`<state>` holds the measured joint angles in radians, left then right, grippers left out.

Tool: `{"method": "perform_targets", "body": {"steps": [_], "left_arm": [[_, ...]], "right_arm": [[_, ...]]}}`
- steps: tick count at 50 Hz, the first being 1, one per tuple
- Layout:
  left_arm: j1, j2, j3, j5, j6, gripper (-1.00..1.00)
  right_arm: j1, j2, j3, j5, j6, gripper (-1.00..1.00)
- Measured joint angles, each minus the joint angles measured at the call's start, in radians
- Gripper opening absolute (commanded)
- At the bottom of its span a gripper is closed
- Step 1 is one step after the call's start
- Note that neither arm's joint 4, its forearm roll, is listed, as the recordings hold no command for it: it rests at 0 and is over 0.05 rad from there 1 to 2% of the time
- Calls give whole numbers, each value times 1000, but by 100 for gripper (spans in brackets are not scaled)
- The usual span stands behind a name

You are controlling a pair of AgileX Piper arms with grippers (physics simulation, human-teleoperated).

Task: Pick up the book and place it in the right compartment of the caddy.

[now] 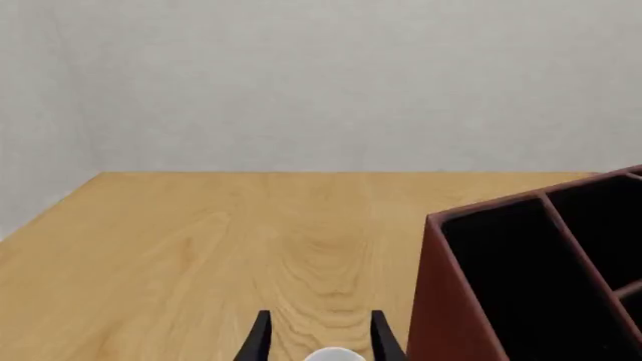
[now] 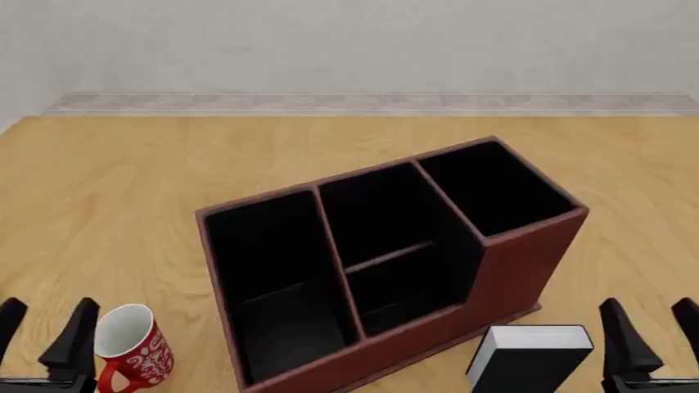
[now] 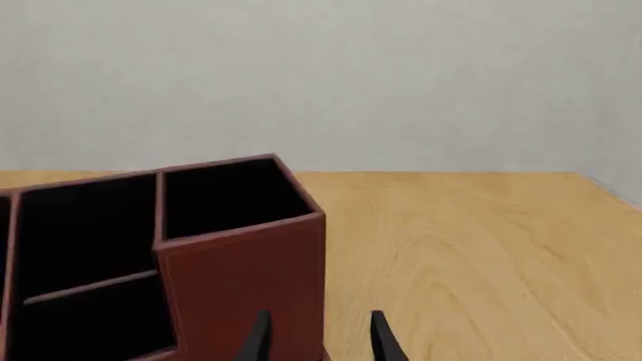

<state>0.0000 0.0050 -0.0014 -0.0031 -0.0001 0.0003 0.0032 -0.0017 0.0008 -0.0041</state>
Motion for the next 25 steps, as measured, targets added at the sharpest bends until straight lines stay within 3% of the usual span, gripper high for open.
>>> {"method": "perform_targets", "body": {"steps": [18, 25], "left_arm": [[0, 2, -2, 1, 0, 100], [0, 2, -3, 1, 0, 100]], "right_arm": [[1, 13, -27, 14, -2, 100], [38, 33, -62, 40, -21, 100]]}}
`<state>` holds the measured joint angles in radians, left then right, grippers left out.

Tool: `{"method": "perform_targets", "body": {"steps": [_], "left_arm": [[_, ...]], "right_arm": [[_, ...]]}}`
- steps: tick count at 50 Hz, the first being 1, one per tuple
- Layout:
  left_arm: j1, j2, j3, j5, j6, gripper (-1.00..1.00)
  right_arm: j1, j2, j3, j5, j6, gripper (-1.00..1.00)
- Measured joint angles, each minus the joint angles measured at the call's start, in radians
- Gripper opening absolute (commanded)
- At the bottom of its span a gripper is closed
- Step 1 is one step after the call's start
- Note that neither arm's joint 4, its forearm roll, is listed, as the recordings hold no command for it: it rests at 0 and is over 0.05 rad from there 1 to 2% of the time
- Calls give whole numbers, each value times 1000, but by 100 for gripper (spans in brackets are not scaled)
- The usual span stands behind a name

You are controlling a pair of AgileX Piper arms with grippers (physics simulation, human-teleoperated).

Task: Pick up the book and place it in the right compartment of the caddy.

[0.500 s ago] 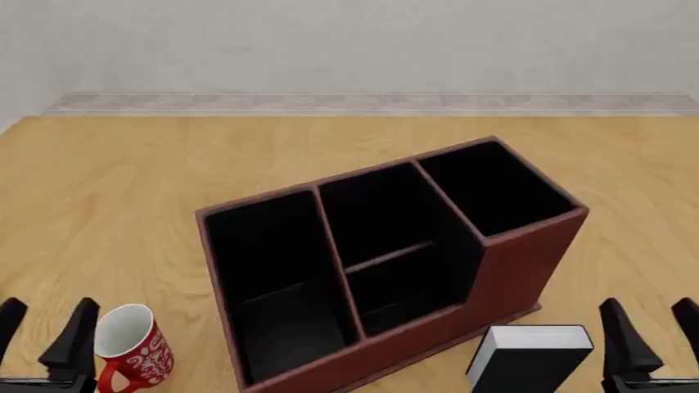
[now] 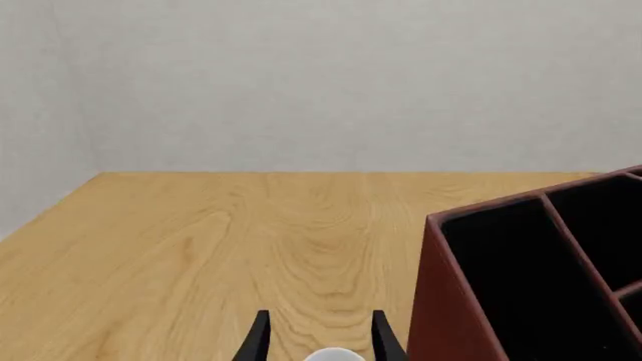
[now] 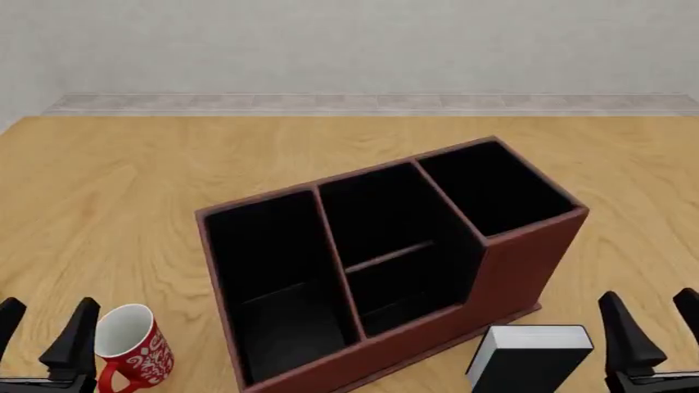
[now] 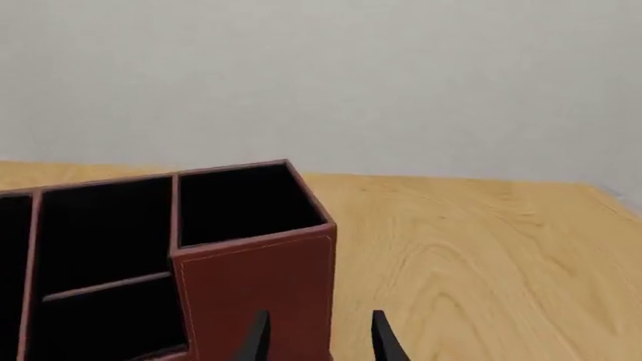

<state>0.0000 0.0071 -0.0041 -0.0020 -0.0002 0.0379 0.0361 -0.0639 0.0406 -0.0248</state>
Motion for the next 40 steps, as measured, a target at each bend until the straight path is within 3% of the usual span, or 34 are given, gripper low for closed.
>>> {"method": "perform_targets", "body": {"steps": [15, 40], "left_arm": [[0, 0, 0, 0, 0, 100], [0, 0, 0, 0, 0, 100]], "right_arm": [[55, 43, -112, 105, -52, 100], [122, 116, -320, 346, -219, 100]]}}
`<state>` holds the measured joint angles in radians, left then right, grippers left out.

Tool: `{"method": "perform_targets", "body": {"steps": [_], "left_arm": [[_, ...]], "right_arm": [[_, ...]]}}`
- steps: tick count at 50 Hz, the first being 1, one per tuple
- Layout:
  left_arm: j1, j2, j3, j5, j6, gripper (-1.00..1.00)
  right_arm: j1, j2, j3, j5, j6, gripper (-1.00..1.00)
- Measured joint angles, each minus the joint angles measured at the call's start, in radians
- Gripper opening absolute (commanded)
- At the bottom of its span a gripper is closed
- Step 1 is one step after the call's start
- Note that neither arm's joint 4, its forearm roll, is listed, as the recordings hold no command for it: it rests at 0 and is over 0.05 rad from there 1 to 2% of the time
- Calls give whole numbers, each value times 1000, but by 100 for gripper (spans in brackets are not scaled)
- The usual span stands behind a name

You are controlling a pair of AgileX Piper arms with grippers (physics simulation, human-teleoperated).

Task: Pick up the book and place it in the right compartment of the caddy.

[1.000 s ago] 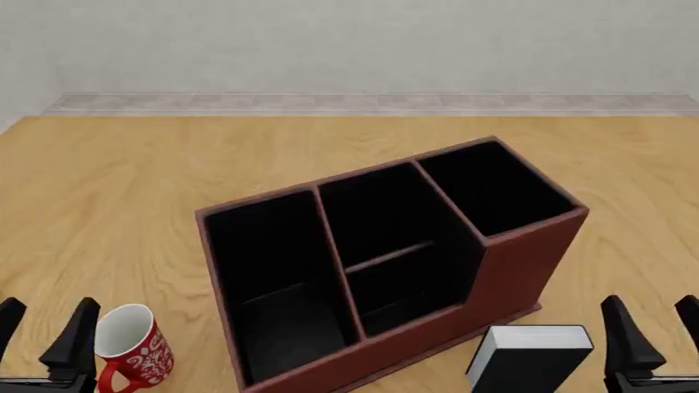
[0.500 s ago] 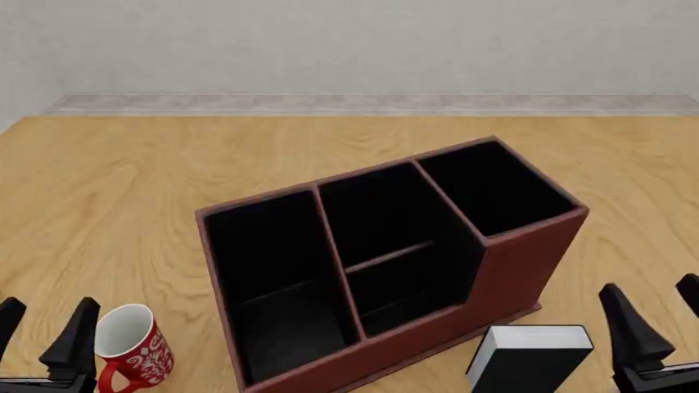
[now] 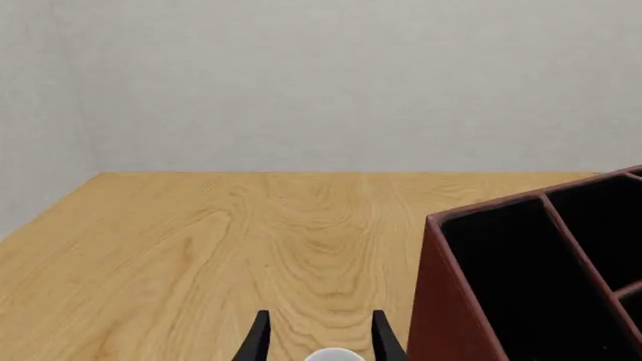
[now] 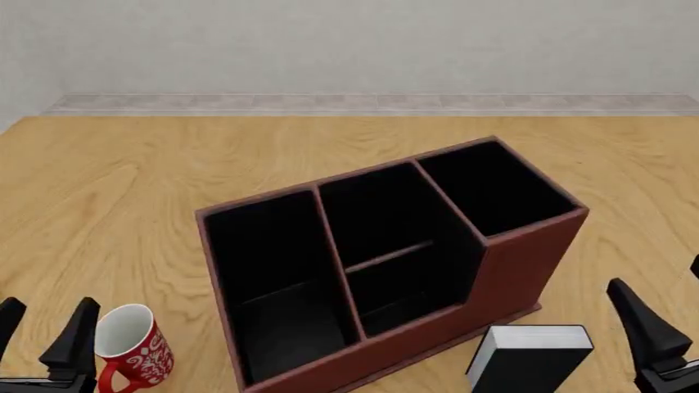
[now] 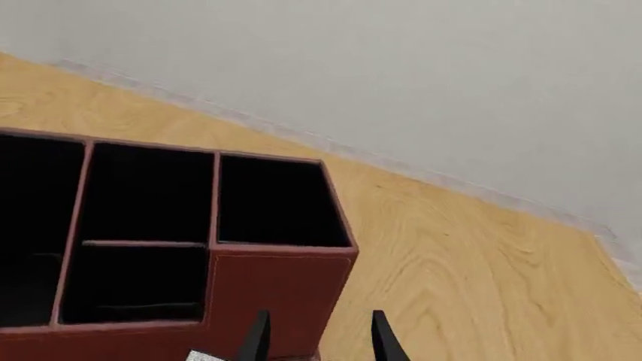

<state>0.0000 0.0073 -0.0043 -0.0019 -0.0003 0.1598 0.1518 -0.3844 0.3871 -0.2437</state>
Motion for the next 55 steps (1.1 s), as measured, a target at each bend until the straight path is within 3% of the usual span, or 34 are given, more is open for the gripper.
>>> {"method": "perform_targets", "body": {"steps": [14, 55], "left_arm": [[0, 0, 0, 0, 0, 100], [9, 10, 1, -10, -1, 100]], "right_arm": [[44, 49, -77, 85, -72, 100], [138, 187, -144, 228, -225, 100]]}}
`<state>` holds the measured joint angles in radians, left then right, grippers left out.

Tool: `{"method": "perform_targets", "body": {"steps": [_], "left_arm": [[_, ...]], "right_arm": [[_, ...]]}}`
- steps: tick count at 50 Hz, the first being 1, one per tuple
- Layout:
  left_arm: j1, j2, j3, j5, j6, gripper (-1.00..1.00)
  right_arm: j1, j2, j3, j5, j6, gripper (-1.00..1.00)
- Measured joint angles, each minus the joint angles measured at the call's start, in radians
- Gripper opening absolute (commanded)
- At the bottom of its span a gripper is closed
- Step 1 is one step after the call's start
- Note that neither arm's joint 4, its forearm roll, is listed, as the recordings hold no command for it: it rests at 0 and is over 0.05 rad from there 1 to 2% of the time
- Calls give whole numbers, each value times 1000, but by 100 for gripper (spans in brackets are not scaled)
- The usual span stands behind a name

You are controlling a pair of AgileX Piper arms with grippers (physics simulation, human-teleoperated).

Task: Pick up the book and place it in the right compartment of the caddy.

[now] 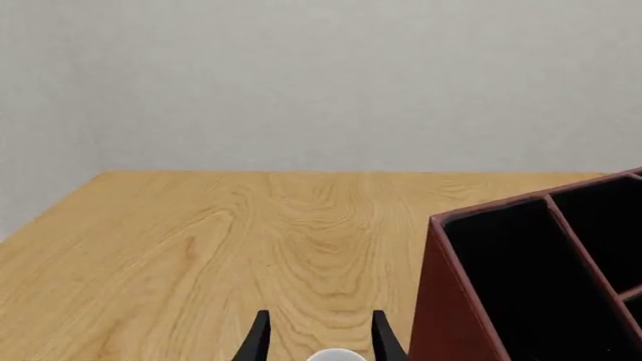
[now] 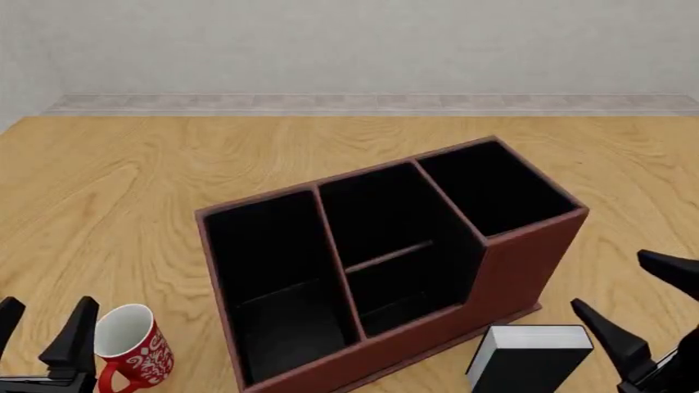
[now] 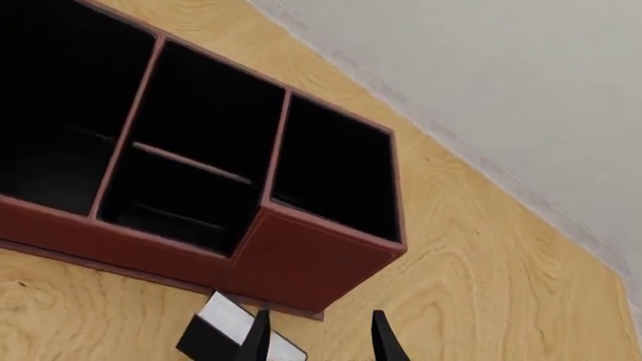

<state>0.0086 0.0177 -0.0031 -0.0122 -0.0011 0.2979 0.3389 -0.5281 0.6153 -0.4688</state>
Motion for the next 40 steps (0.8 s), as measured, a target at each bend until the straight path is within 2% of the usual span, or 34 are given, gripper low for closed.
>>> {"method": "perform_targets", "body": {"steps": [24, 40], "left_arm": [[1, -7, 0, 1, 1, 100], [1, -12, 0, 2, 2, 100]], "right_arm": [[17, 20, -17, 35, -25, 100], [27, 49, -91, 164, -85, 100]]}}
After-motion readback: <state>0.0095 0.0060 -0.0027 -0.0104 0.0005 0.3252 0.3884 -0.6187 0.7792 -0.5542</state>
